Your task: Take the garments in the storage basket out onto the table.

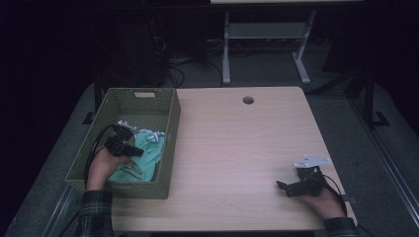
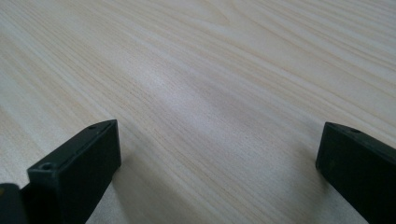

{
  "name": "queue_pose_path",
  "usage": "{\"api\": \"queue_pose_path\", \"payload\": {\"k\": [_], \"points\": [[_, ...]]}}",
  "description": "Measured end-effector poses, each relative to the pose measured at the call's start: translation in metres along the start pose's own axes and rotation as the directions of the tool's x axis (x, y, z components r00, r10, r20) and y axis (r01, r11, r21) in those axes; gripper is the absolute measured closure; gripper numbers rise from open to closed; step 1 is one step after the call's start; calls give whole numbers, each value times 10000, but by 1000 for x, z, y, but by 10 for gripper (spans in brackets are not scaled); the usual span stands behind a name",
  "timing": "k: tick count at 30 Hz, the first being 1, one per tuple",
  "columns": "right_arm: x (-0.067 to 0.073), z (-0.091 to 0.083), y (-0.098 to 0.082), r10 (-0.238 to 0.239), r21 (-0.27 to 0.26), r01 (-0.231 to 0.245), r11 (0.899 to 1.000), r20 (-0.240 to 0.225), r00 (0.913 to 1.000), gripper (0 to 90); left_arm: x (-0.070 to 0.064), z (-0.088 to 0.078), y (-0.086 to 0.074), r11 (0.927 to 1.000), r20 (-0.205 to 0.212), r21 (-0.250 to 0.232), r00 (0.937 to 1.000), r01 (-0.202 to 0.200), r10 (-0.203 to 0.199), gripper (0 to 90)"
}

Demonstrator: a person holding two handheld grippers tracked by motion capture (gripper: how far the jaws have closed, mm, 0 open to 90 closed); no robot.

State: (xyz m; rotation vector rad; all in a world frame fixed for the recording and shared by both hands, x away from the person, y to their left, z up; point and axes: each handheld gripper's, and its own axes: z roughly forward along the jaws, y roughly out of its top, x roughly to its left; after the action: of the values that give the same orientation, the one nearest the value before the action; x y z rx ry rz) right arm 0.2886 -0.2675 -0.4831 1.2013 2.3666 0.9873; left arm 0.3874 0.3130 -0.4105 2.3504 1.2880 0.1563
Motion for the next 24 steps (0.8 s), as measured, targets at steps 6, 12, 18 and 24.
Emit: {"api": "queue_pose_path", "payload": {"k": [6,12,18,24], "points": [[0,0,0,-1,-1,1,10000,4,10000,0,1,-7,0,9998,194,-201,9998,-4,7,861],[0,0,0,5,1,-5,10000,5,10000,0,2,-17,0,9954,352,-939,9993,166,-134,861],[0,0,0,4,-3,-4,10000,5,10000,0,-1,-34,3,9820,588,-1865,9981,297,-190,861],[0,0,0,-3,1,3,10000,2,10000,0,-5,-49,5,9609,851,-2752,9963,301,-68,861]]}}
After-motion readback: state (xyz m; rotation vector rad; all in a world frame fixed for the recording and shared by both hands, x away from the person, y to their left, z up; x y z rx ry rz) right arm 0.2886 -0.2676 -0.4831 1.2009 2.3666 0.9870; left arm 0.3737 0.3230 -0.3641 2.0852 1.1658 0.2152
